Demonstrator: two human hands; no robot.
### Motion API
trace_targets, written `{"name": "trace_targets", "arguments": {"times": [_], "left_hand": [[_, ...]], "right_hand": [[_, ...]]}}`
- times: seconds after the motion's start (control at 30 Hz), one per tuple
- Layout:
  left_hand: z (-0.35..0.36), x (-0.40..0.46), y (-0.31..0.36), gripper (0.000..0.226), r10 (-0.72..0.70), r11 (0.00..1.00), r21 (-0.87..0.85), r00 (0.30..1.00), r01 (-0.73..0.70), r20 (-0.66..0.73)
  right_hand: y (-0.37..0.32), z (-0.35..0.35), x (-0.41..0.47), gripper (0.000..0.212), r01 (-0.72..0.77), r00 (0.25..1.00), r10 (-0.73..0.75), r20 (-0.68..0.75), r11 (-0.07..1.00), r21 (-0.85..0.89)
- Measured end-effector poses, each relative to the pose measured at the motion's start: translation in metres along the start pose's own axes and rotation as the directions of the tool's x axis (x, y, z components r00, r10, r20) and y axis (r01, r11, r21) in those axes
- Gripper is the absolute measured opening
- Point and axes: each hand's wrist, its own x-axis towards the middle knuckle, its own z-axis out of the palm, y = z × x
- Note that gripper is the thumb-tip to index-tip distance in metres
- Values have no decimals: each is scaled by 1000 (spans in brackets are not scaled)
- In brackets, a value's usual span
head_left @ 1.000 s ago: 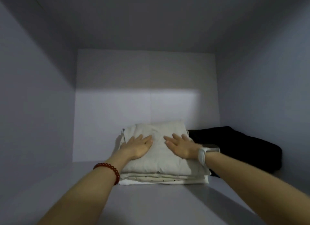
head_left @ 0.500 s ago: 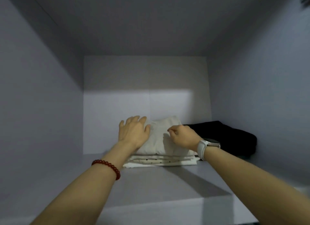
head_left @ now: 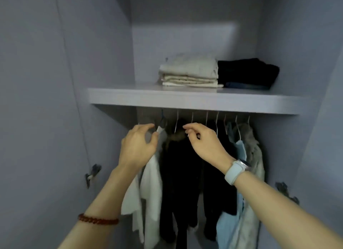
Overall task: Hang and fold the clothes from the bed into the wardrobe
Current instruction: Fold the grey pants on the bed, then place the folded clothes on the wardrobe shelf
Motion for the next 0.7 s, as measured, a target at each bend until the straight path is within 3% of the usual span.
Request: {"name": "trace_targets", "arguments": {"times": [0.17, 0.33, 0.5, 0.63, 0.7], "left_hand": [[-33, -148, -29, 35, -241, 969, -48, 970, 243, 41], [-81, -296, -71, 39, -440, 898, 85, 887, 432, 143], [-159, -419, -127, 25, -700, 714, 123, 710, 689, 79], [-257, -505, -174, 24, -852, 500, 140, 514, 855, -98], [-310, -541, -198, 25, -883, 408, 140, 429, 902, -191]], "right_hand": [[-17, 49, -124, 29, -179, 965, 150, 213, 976, 124], [-55, 126, -243, 27, -306, 846, 203, 493, 942, 138], [-119, 223, -334, 25, -299, 604, 109, 790, 949, 97], [-211, 306, -389, 27, -195, 233, -90, 968, 971, 137], [-264, 347, -409, 28, -144, 132, -169, 977, 972, 187]]}}
